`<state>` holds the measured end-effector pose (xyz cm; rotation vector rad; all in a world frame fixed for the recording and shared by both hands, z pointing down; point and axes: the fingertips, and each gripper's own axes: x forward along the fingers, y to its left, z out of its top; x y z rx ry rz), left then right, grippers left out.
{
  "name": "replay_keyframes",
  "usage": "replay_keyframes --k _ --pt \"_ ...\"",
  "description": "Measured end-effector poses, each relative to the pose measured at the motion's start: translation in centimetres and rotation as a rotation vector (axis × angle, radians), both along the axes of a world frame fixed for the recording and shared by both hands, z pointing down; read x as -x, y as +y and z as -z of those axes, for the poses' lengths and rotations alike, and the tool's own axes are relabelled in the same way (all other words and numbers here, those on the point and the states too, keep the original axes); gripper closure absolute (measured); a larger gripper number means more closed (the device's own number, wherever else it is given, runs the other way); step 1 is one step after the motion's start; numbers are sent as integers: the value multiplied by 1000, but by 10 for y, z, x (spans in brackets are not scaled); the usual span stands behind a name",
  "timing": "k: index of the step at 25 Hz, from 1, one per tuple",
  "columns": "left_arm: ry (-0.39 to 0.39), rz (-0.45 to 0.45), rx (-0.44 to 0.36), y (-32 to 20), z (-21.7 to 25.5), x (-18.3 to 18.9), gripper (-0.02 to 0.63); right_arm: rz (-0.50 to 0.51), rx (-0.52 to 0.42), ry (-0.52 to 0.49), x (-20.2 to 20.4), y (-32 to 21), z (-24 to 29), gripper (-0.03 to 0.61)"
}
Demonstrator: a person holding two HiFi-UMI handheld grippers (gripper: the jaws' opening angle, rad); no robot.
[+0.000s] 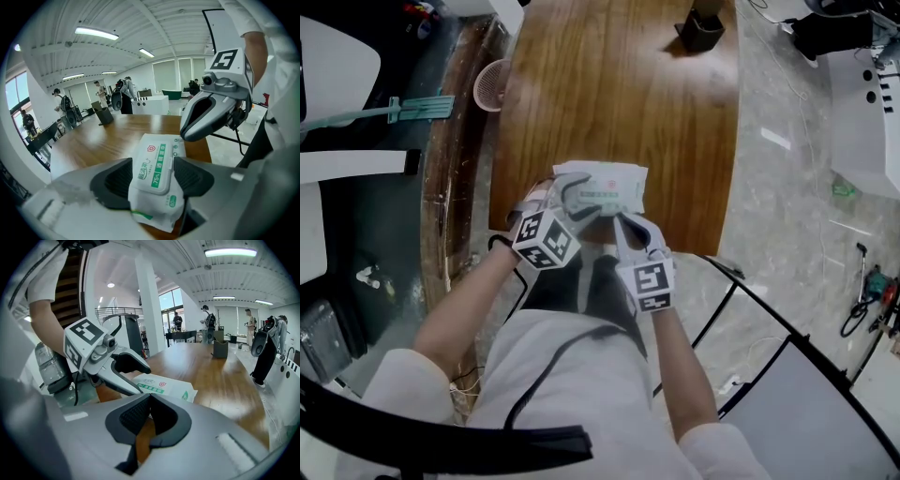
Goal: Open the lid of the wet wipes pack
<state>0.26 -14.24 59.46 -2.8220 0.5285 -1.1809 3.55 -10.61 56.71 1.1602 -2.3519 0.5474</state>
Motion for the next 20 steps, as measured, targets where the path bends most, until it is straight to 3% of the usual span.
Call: replay_keyframes --k 7,20 --pt "-25 -20 20 -3 -7 -1 325 3 14 2 1 -4 -8 569" --pt "-30 -86 148 -4 -16 -2 322 19 45 44 -2 -2 -28 569"
